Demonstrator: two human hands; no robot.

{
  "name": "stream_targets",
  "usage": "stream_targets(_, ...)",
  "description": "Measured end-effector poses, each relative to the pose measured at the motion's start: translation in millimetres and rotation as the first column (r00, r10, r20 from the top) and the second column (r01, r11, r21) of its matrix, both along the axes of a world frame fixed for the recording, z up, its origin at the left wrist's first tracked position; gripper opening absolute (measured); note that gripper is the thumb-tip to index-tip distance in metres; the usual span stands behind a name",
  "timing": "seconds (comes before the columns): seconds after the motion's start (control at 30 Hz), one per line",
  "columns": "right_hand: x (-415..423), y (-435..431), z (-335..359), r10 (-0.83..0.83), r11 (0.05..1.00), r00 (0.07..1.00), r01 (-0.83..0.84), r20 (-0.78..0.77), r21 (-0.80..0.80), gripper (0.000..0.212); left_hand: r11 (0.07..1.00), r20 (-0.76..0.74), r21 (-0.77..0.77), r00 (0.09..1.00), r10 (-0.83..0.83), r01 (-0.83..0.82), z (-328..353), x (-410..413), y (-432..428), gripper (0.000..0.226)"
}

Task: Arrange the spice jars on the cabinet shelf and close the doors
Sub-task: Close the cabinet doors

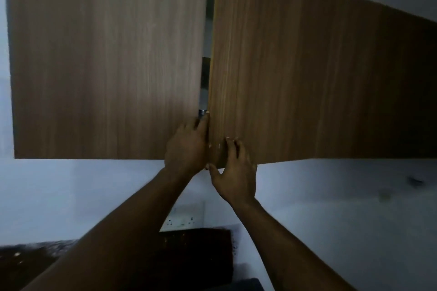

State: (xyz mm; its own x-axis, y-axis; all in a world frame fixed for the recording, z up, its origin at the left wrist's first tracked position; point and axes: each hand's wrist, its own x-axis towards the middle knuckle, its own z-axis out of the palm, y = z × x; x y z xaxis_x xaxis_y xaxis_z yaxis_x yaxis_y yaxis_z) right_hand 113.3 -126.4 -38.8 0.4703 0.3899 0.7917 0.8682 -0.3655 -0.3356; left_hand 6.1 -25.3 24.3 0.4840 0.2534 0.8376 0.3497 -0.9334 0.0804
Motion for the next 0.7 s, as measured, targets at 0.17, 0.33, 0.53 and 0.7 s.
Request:
stream_targets(0.17, 36, 34, -7, 0.056, 0.997, 0.997, -0.053, 0.051, -0.064, 0.073, 0.949, -0.261, 0.13, 0.913, 0.313, -0.288, -13, 24, 31, 0.099)
stream_targets(0.33, 68, 57, -20, 0.044, 0.998, 0.987, -0.036, 0.157, -0.054, 0.069, 0.906, -0.261, 0.19, 0.87, 0.418, -0.378, -35, 45, 56, 0.095)
stream_targets(0.53, 81, 73, -40, -0.002, 1.0, 0.976, 0.007, 0.218, -0.023, 0.085, 0.876, -0.182, 0.26, 0.871, 0.457, -0.406, -45, 50, 64, 0.099)
stream_targets(0.7, 83, 77, -46, 0.009, 1.0, 0.973, -0.008, 0.232, -0.007, 0.085, 0.877, -0.181, 0.233, 0.868, 0.463, -0.419, -48, 53, 61, 0.098)
